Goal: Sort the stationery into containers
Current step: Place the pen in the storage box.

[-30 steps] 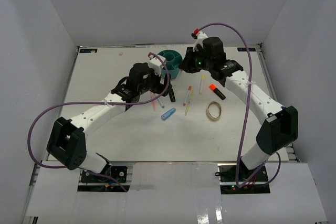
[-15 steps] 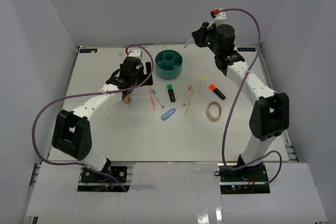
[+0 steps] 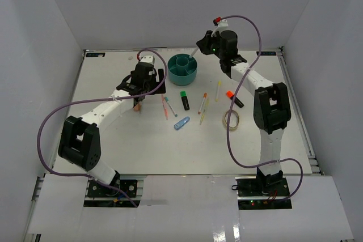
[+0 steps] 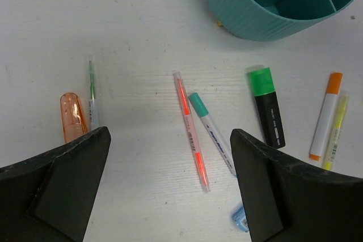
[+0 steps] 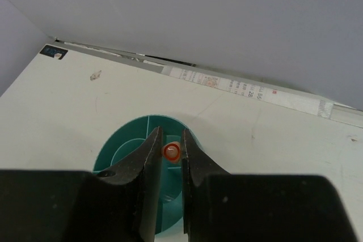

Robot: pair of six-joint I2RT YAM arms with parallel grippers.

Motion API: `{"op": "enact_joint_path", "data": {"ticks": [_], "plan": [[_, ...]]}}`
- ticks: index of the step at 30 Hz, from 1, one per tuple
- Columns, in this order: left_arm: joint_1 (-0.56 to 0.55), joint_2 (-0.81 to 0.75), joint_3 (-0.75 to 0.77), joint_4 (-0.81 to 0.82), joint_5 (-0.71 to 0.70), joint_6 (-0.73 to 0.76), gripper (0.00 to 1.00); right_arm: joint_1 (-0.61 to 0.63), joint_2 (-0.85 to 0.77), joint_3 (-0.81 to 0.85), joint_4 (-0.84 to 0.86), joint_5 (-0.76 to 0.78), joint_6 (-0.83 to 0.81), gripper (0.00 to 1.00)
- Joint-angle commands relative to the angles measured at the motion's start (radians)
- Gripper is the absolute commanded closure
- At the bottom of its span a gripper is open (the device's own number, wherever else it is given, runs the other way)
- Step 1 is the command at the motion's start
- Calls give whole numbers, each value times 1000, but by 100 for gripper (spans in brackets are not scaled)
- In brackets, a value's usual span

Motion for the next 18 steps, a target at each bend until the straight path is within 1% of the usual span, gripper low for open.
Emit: {"op": "enact_joint_path", "data": {"ticks": [1,8,16,18], "plan": [[-3,-12,42,-11,5,-10,2,0,30,86,110,-54,13,92],[-3,-8,45,-14,14,-11,2,5,107,114,120,-79,23,88],[-3,3,48,-21,74,-42,2,8,150,120,102,-96,23,73],[-3,6,51,-23,78,-45,2,9,156,119,94,-98,23,71]]}}
